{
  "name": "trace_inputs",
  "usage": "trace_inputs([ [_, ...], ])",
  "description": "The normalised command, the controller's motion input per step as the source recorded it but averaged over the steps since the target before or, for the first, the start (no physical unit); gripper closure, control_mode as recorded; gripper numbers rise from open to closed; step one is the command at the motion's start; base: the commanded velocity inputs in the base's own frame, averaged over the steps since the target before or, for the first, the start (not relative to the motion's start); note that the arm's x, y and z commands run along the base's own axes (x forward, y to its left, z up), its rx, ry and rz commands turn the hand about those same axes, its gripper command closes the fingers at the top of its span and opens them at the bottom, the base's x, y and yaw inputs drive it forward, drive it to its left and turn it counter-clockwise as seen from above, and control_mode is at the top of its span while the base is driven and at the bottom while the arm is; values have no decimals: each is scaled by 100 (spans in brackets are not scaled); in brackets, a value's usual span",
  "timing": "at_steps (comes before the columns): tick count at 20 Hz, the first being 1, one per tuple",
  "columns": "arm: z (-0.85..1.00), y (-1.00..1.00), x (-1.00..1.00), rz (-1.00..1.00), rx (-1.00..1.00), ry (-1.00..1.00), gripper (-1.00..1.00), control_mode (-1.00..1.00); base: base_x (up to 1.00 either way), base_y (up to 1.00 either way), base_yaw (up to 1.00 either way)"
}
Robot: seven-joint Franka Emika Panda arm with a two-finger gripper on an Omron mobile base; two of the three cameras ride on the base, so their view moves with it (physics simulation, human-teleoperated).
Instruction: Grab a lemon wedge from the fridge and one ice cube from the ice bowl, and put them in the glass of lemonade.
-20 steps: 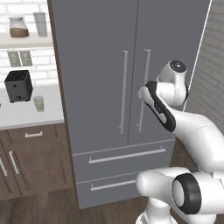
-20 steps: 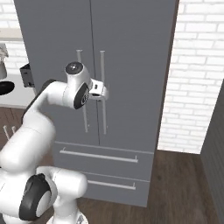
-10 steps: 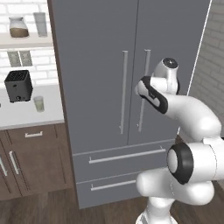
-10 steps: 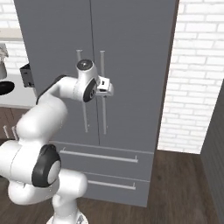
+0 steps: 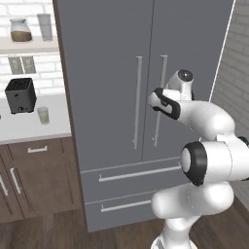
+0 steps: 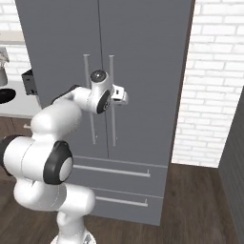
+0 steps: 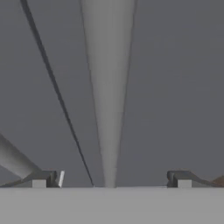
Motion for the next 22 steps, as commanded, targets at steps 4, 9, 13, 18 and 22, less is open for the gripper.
trace_inputs([
  [4,0,-33,9,0,1,3,-100,-100,0,0,0],
  [9,-2,3,26,0,1,0,-100,-100,0,0,0],
  [13,-5,24,20,0,0,0,-100,-100,0,0,0],
  [18,-2,15,14,0,0,0,-100,-100,0,0,0],
  [22,-11,-2,29,0,0,0,-100,-100,0,0,0],
])
